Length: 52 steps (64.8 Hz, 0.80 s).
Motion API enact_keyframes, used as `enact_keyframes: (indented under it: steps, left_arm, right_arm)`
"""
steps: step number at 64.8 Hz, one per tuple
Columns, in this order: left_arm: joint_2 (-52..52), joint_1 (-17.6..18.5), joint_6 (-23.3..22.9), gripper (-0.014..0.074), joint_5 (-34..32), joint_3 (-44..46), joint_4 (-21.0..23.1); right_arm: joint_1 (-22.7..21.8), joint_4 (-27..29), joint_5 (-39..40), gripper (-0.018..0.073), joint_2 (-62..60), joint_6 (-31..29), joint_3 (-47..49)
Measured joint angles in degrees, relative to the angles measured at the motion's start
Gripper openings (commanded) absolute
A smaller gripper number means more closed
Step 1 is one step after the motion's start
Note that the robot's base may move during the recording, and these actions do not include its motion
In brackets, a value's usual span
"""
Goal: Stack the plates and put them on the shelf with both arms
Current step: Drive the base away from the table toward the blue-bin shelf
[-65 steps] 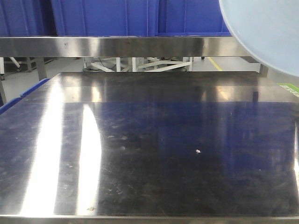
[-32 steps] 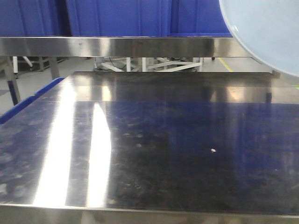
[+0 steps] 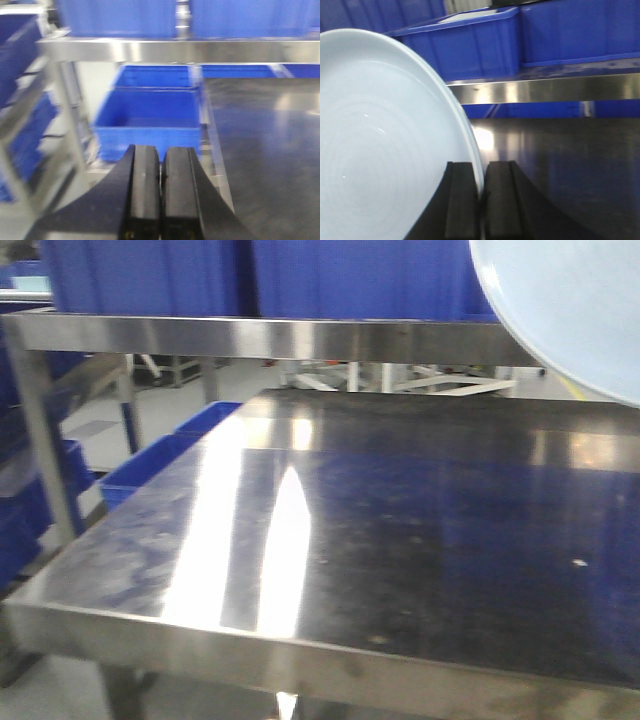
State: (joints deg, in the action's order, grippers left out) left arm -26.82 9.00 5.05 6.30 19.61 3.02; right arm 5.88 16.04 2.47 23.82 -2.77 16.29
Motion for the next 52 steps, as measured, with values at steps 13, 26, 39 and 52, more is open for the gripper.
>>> enact_keyframes:
  steps: [13,26,39,52]
  left_arm:
    - [0.00,0.00,0.00,0.0082,0.00,0.00,0.00]
    - [0.00,0.00,0.00,0.0082,0.00,0.00,0.00]
    - [0.00,0.00,0.00,0.0082,0.00,0.00,0.00]
    - [0.00,0.00,0.00,0.0082,0.00,0.00,0.00]
  right_arm:
    - [0.00,0.00,0.00,0.0048,0.00,0.00,0.00]
    - [0.00,0.00,0.00,0.0048,0.00,0.00,0.00]
    - [0.00,0.00,0.00,0.0048,0.00,0.00,0.00]
    - [0.00,0.00,0.00,0.0048,0.00,0.00,0.00]
